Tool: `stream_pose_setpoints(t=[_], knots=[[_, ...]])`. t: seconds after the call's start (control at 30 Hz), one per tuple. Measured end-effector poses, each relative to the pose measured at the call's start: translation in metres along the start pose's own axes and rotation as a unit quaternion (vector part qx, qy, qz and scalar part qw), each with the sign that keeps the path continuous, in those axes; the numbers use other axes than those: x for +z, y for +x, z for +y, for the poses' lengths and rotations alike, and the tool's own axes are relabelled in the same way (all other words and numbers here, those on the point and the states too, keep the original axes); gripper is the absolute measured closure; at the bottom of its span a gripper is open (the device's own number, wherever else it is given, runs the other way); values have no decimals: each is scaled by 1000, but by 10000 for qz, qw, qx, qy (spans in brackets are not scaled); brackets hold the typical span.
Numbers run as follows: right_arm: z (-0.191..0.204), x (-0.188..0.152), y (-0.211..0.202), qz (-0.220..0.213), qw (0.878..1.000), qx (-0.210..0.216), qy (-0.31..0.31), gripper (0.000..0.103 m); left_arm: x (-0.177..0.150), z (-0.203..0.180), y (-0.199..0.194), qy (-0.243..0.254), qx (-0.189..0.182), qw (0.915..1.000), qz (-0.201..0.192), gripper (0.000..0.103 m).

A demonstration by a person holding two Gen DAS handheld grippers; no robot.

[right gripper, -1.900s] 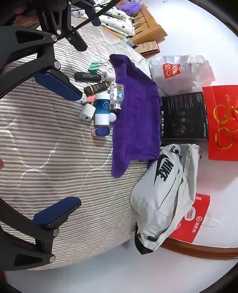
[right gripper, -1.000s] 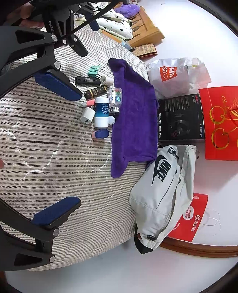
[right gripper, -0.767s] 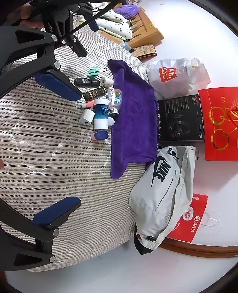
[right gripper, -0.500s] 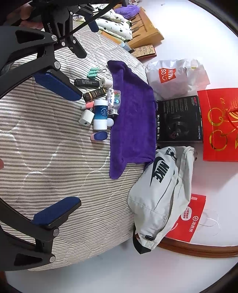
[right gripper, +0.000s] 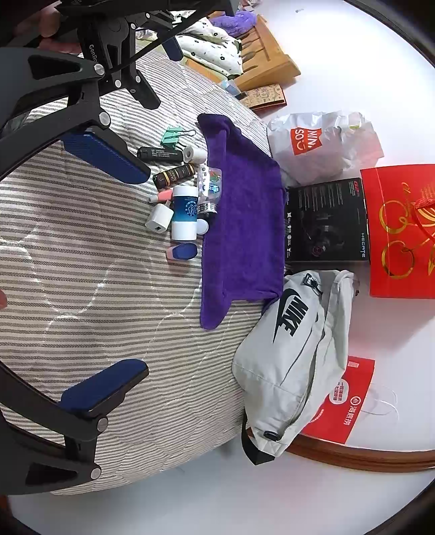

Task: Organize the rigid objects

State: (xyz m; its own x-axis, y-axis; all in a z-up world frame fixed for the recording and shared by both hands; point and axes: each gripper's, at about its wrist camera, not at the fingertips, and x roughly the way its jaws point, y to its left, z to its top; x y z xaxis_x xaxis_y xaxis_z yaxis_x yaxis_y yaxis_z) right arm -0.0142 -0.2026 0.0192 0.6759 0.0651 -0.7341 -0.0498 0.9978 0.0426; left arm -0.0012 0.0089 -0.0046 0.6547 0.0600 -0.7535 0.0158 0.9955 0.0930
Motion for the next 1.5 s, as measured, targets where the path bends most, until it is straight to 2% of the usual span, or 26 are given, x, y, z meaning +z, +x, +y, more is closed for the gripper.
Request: stream_pose_setpoints(t=[1.13,1.5], knots=[[-1,-2,0,57,10000,6,17,0,1,5,-6,-82,-48,10000,-15,0],[-5,-1,8,126,9999,38,110,0,1,8,9,-78,-66,9999,4,0]])
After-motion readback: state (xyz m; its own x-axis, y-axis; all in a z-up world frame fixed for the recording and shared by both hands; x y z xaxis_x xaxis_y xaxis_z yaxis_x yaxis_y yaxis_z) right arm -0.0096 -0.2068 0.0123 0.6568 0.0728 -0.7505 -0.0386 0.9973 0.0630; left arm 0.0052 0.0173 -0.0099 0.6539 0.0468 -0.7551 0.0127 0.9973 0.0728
